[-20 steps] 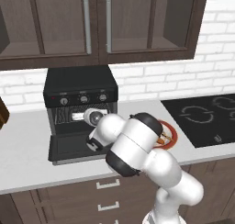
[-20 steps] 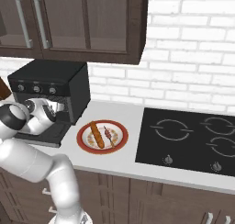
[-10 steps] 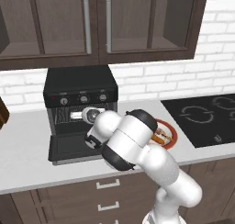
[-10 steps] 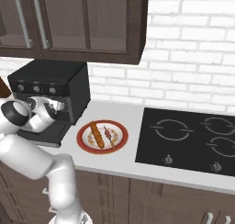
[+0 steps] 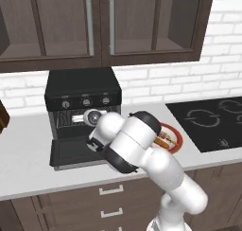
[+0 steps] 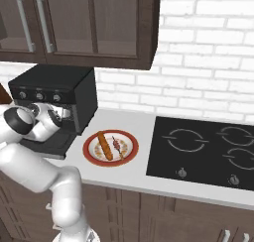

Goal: Pick up the kebab skewer and baguette bread, and place them inside the toaster oven. Close the toaster oven door and start by setting the timer.

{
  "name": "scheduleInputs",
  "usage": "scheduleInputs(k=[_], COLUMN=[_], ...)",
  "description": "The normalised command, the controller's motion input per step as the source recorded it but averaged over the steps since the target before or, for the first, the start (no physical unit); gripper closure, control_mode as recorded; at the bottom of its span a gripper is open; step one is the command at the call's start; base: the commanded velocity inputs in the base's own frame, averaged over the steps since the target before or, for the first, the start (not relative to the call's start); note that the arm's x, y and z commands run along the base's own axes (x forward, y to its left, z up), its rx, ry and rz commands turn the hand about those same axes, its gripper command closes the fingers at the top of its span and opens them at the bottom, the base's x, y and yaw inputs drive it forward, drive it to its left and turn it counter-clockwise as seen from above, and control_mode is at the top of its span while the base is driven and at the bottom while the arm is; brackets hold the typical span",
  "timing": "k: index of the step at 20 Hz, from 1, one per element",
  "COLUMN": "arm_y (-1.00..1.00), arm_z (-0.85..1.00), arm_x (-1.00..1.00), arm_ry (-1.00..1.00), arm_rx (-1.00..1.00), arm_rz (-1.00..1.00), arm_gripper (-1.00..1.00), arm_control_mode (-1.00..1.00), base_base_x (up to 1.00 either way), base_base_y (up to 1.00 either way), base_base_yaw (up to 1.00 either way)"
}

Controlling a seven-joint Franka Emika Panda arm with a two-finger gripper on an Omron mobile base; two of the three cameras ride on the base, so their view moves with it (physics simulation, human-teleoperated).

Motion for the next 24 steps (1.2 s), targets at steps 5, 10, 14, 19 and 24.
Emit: scheduleInputs(k=[5, 10, 14, 19, 24], arm_y=[0.00, 0.00, 0.00, 0.00, 0.00], arm_z=[-0.85, -0.73, -0.40, -0.36, -0.28], arm_x=[-0.79, -1.00, -1.00, -0.95, -0.80], arm_ry=[0.06, 0.07, 0.19, 0.20, 0.12], arm_rx=[0.00, 0.00, 0.00, 0.00, 0.00], arm_rz=[0.03, 0.00, 0.00, -0.02, -0.03], arm_gripper=[-1.00, -1.00, -1.00, -1.00, -1.00], arm_control_mode=[-1.00, -1.00, -1.00, -1.00, -1.00], base_base_x=[0.00, 0.00, 0.00, 0.00, 0.00], base_base_y=[0.00, 0.00, 0.00, 0.00, 0.00], base_base_yaw=[0.00, 0.00, 0.00, 0.00, 0.00])
